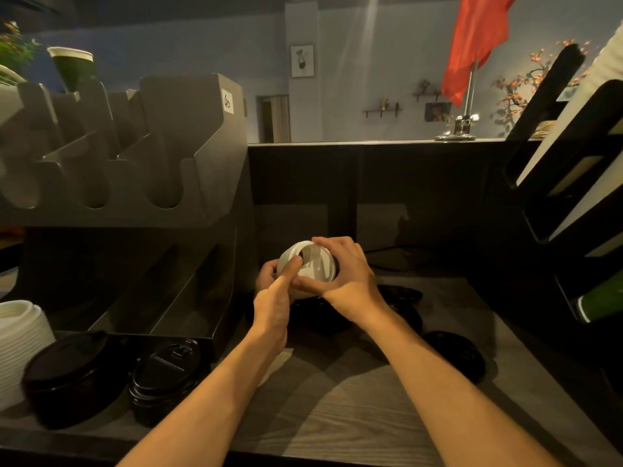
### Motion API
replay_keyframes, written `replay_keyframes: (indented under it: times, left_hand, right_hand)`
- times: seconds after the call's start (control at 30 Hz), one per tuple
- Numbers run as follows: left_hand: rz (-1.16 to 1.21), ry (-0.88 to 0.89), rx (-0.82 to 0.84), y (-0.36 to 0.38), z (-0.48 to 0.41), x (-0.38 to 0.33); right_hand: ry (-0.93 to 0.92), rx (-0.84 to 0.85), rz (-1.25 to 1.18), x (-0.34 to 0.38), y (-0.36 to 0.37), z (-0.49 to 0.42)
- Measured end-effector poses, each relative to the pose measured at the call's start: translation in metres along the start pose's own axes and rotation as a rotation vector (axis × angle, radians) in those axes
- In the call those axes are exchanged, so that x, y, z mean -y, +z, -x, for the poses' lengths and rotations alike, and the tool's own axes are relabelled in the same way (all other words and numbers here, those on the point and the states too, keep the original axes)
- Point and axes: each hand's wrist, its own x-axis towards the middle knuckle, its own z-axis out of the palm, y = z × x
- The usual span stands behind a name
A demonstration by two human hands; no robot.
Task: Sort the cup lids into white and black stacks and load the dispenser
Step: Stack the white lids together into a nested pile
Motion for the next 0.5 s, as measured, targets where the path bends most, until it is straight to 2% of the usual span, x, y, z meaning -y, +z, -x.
replay_keyframes:
  times: [0.1,0.23,0.33,0.5]
  left_hand:
    - [-0.043,-0.006,-0.043,-0.0016,-0.0007,0.002]
    - [0.018,-0.04,-0.106,-0.001,-0.0009,0.0011]
    - [0.053,-0.017,-0.078,0.0004,0.002,-0.002]
    - [0.042,-0.003,-0.009,0.0014,0.0049,-0.0013]
  right_hand:
    - [0.005,0.063,-0.067,0.0022,-0.0016,0.0011]
    - [0.138,0.112,-0.413,0.0066,-0.0041,0.0016]
    - [0.23,0.178,-0.524,0.0072,-0.0049,0.0029]
    - [0.242,0.08,-0.598,0.0089,-0.0053,0.0021]
